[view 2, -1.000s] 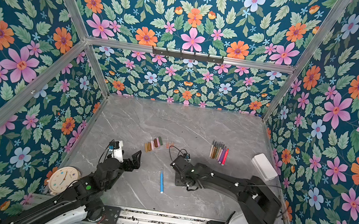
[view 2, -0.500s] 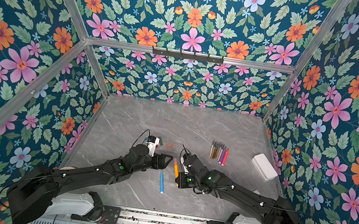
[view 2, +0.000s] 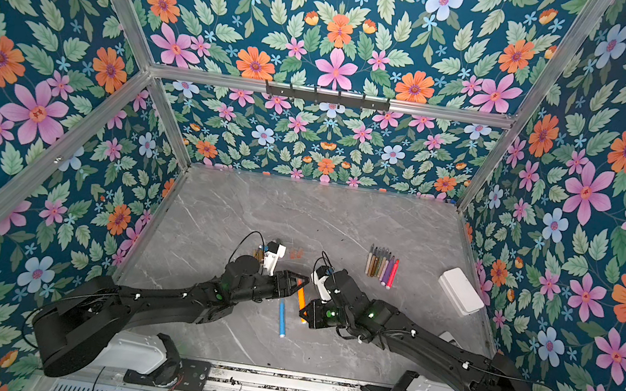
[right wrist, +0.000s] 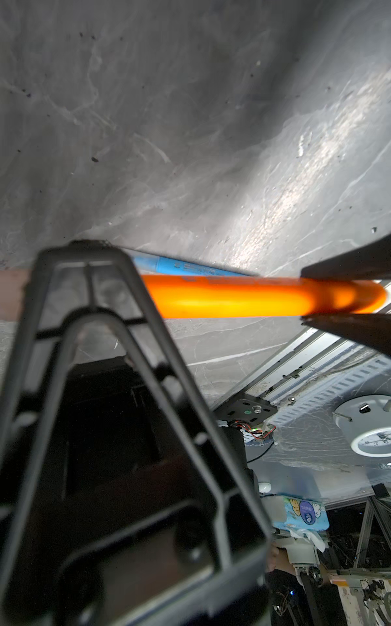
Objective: Open the pen caps
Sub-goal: 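Close the left gripper on the orange highlighter cap while the right holds it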
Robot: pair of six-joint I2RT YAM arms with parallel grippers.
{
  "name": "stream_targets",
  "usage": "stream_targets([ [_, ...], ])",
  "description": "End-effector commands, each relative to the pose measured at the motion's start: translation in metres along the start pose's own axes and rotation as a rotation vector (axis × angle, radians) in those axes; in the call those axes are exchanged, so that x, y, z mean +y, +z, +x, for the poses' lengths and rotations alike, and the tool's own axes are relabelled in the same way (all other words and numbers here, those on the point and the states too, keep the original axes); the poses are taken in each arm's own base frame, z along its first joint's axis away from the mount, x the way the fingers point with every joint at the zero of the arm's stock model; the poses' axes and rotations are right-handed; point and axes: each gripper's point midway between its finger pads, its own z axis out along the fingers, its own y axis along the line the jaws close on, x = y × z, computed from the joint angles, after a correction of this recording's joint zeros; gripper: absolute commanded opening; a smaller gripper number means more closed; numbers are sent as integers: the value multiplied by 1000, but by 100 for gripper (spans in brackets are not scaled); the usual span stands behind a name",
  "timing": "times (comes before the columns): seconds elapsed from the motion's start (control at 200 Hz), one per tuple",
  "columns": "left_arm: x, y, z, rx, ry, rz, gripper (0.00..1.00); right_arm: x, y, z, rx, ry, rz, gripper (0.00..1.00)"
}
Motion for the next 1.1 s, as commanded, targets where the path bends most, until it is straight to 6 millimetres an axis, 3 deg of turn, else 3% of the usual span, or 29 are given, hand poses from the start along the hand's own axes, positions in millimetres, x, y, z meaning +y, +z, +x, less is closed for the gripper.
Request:
stream_targets([
  [0.0,-18,-1,-7,-21,-1,78,47,1,0,1,-4,5,-9,0],
  [0.565,-23,3,-7,26,-22,128,38,2,-1,1,-12,-15,-24,0],
  [0.865,-27,5,-8,32,-32,164,26,-1,0,4,-5,-16,-20,0],
  [1.095,-28,5,-8,40,-28,171,8,-4,0,3,-11,-15,-4,0],
])
